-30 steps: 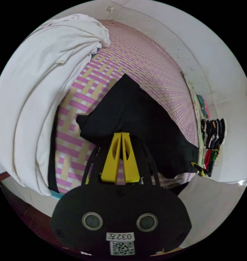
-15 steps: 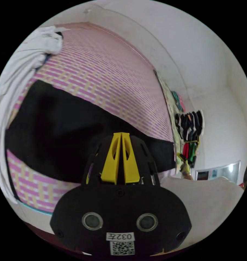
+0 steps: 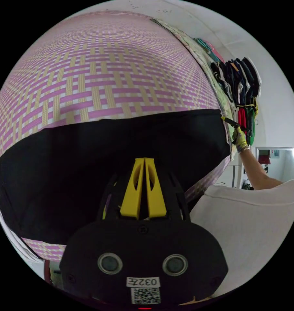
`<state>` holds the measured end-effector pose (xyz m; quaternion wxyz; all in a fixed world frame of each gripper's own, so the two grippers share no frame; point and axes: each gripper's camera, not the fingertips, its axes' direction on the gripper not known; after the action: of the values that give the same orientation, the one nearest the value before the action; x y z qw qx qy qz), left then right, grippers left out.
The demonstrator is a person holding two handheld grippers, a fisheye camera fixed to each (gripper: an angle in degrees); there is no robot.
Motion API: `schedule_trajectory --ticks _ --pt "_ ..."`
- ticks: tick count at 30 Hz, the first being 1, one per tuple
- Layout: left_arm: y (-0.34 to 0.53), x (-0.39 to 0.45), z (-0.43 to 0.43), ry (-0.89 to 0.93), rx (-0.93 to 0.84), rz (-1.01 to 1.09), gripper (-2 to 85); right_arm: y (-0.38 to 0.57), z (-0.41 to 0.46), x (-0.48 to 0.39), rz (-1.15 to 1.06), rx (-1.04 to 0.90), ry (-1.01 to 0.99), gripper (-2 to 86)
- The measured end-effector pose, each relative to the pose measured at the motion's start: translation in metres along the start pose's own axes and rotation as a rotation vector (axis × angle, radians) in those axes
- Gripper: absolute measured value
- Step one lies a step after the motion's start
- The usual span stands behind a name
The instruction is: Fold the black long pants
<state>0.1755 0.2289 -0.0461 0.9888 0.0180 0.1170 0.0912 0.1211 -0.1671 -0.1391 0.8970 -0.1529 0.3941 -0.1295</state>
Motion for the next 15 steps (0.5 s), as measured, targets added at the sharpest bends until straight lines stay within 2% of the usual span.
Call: schedule_trajectory --ticks 10,15 --pt "-0.014 0.027 -0.027 0.046 0.005 -0.037 -0.9 0.010 0.004 0.032 -0.018 0.014 -0.064 7.4" --pt "-0.016 0.044 -0.041 0.042 0.015 -0.040 -0.9 0.022 0.003 0.037 -0.047 0.011 -0.088 3.0"
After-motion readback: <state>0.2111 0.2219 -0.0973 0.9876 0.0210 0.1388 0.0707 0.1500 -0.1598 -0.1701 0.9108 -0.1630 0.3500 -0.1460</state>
